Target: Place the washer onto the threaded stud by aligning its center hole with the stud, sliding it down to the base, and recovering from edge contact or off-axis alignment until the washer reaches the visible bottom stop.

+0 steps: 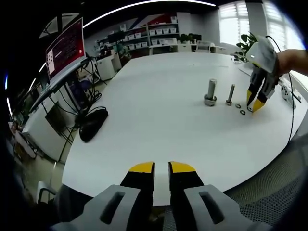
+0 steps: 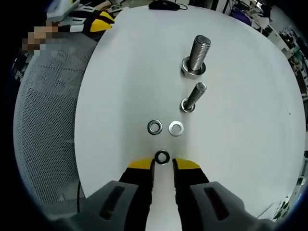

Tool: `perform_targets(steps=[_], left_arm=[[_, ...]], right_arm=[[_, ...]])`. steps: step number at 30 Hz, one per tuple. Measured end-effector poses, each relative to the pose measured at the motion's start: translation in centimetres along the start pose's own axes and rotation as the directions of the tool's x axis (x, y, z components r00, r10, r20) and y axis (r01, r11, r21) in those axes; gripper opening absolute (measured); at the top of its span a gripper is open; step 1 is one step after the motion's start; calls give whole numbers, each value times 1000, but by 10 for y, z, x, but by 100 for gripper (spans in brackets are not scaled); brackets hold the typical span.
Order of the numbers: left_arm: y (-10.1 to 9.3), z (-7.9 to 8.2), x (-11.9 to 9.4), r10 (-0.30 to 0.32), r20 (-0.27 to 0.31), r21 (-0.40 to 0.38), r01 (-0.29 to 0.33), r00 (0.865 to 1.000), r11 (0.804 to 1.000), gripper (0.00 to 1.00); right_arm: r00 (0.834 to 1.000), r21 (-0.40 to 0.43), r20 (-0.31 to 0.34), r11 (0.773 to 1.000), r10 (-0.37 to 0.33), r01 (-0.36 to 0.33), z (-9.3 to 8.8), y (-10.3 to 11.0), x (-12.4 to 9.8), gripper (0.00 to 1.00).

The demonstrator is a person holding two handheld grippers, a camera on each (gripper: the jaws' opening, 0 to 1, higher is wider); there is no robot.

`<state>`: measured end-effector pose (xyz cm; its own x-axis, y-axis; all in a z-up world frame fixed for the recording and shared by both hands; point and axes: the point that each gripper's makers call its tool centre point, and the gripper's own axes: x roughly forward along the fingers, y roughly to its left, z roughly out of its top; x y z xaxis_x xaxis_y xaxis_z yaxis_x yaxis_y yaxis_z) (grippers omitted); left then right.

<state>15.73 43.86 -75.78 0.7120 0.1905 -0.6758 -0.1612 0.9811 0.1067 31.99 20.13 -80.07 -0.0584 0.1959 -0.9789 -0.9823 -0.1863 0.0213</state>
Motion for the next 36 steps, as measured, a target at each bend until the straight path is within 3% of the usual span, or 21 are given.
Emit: perform_targets(steps=[8,19,36], left_arm=[[0,0,0,-1,2,-1,1,1000,1000,9],[0,0,0,-1,3,-2,1,1000,1000,9],[0,1,0,0,6,-3,0,1000,1000,9]], right_arm=[[1000,-38,13,999,-5,6,2,2,0,18],[1000,-181,30,983,1,4,7,4,1,20],[1000,-202,-19,979,1,-5,8,4,2,18]])
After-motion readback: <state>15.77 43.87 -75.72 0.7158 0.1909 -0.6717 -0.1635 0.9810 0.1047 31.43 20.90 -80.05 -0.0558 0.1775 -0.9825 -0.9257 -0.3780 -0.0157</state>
